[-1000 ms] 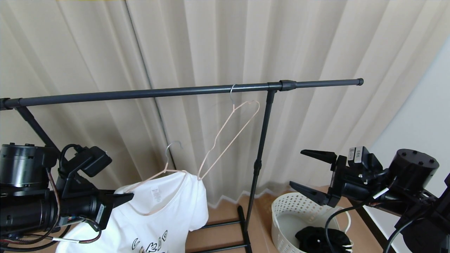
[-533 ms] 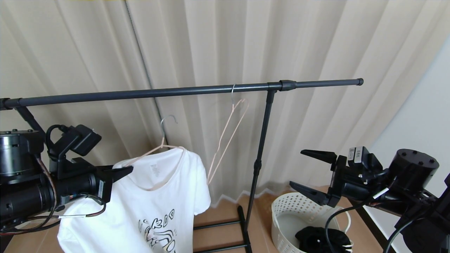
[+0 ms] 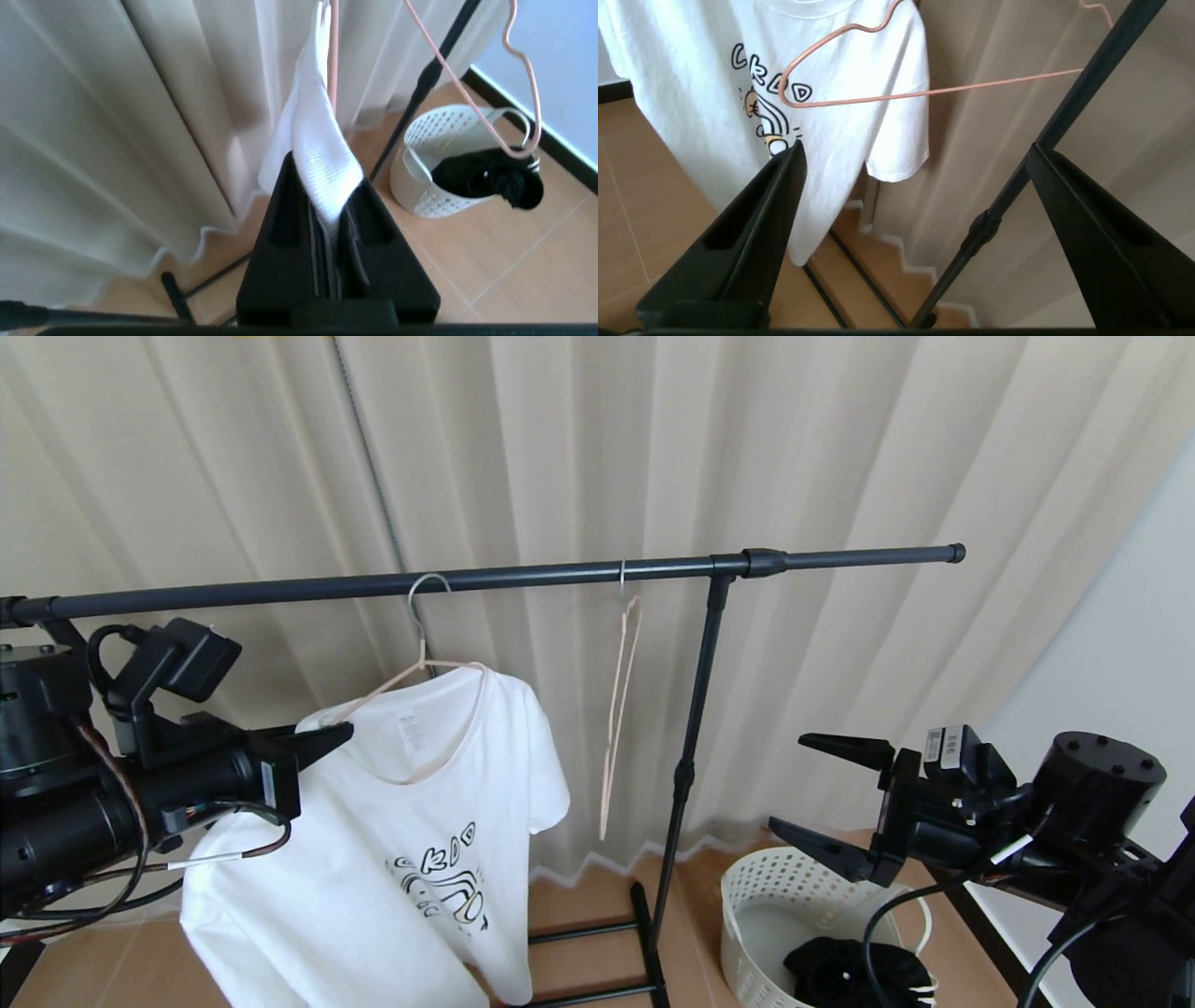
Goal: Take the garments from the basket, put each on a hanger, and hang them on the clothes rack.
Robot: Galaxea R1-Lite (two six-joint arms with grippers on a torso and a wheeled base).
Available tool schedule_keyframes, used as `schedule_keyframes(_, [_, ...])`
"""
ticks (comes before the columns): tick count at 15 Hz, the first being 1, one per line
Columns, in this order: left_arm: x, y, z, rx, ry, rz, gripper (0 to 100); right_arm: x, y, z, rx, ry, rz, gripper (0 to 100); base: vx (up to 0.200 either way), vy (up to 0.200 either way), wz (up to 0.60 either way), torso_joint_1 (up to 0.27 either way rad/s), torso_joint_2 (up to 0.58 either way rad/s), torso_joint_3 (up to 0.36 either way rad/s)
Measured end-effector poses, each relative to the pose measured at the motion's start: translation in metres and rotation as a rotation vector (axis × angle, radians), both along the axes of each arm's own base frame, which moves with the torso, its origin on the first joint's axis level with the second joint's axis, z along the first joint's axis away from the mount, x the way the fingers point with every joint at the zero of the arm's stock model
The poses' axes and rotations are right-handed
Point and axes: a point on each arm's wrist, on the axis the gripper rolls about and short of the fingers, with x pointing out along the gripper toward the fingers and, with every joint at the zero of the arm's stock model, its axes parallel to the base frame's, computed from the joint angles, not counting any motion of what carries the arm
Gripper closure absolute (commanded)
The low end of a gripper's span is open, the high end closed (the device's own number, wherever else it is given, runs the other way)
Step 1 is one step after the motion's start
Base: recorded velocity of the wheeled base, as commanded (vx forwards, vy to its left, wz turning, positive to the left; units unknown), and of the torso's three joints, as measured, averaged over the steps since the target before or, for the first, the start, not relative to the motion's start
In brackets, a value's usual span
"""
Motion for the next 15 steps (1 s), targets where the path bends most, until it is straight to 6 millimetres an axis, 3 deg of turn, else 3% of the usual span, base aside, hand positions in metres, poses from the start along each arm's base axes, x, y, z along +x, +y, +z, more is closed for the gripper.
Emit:
schedule_keyframes(9, [0.041,-0.001,0.009,-0.087,-0.03,0.026,100,0.0,0.0,-0.001,0.0,0.002,0.0,0,0.0,0.0,0.0,0.0,0.0,0.0])
schedule_keyframes(15, [0.06,-0.002,-0.007,-0.11,-0.014,0.034,100,0.002,0.0,-0.003,-0.002,0.009,-0.001,0,0.0,0.0,0.0,0.0,0.0,0.0])
